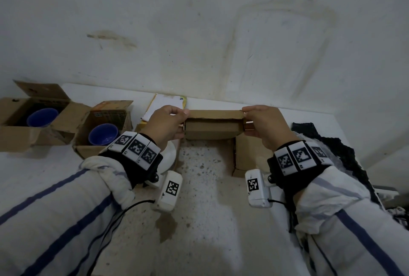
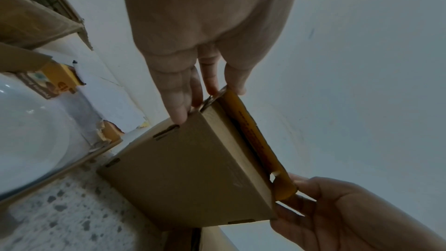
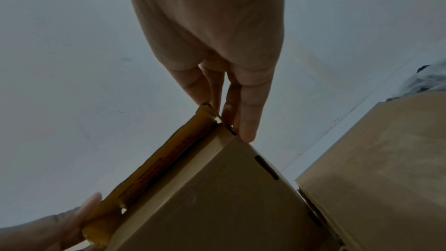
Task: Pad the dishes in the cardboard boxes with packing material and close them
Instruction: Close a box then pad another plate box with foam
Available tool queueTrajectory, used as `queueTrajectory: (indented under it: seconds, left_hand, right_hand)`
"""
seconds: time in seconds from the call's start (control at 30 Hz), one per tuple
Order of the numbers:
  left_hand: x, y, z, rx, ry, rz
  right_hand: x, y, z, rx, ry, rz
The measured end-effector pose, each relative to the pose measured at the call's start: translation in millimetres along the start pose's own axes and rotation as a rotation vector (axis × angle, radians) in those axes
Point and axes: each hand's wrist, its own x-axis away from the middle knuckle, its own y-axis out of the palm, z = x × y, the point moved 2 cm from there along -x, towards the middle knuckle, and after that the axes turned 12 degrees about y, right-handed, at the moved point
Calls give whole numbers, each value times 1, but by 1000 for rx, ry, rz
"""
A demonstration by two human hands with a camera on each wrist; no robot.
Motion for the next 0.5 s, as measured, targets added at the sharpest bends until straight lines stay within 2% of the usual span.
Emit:
queueTrajectory:
  seconds: [0.1,0.33,0.5]
  left_hand:
    - [-3,1,-1,-23,7,-2]
    - [-9,2,-3,-28,-1,-2]
    - [-12,3,-2,15,13,-21]
  right_hand:
    - [-1,0,-1,-13,2,-11]
    - [-6,-1,2,198,-96,9]
    - [-8,2,1,521,-274,177]
